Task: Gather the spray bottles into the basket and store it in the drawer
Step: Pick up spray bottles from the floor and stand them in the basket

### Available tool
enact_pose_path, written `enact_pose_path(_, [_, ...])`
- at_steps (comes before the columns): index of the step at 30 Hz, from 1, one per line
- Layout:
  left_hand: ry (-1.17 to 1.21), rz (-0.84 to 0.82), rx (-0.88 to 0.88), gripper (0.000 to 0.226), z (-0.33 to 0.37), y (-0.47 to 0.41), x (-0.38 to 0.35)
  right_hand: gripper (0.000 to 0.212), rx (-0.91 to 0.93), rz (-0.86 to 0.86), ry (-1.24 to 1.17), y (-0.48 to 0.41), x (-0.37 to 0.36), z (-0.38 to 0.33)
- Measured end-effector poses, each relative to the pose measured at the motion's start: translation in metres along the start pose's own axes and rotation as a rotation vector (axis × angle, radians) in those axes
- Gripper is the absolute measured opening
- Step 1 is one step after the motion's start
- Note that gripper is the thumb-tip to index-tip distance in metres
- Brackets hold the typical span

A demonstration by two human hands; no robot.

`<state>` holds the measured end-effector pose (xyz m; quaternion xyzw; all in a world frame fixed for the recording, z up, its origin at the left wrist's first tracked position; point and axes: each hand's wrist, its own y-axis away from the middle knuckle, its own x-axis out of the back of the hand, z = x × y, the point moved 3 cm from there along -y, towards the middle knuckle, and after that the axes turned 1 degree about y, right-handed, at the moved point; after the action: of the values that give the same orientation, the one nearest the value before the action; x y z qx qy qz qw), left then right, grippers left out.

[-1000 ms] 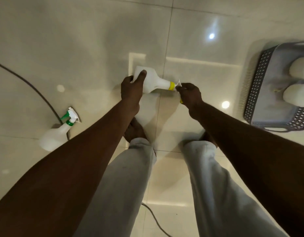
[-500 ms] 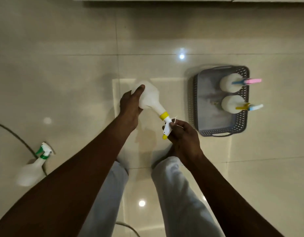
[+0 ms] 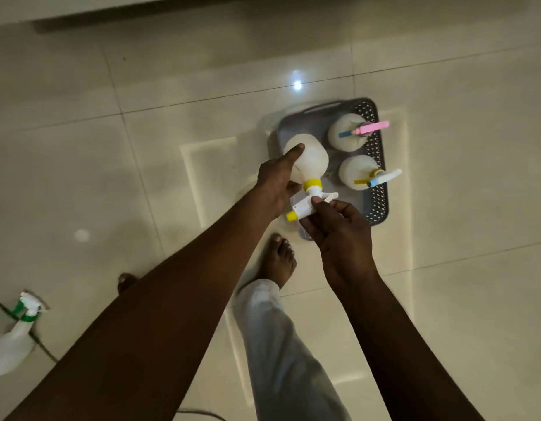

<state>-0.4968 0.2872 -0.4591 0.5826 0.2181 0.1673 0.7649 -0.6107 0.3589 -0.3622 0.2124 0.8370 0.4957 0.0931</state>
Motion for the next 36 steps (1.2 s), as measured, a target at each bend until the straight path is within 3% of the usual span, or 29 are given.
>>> enact_pose_path(5, [-0.138,0.008,0.034,0.066,-0.001,-0.031,-0.025,0.037,-0.026,-0.003,-0.154,-0.036,-0.012,-0.022])
enact_pose_path(11, [0.044,-0.068,0.058,0.052,0.009,-0.057,-0.032,0.039,-0.031,0.023,-0.250,-0.083,-0.040,-0.035])
enact_pose_path(17, [0.138,-0.106,0.081,0.039,0.008,-0.076,-0.033,0.006,-0.065,0.054,-0.232,-0.111,-0.054,-0.039])
enact_pose_path(20, [0.164,-0.085,0.089,0.024,0.010,-0.080,-0.035,0.009,-0.055,0.067,-0.216,-0.119,-0.057,-0.040])
enact_pose_path(23, [0.219,-0.081,0.115,0.024,0.011,-0.080,-0.037,0.009,-0.032,0.073,-0.197,-0.126,-0.061,-0.044])
enact_pose_path(30, [0.201,-0.044,0.112,0.049,0.010,-0.070,-0.023,0.012,-0.068,0.098,-0.144,-0.122,-0.061,-0.051])
enact_pose_path(36, [0.186,-0.029,0.068,0.017,0.022,-0.028,0.019,0.039,-0.084,0.148,-0.151,-0.091,-0.057,-0.042])
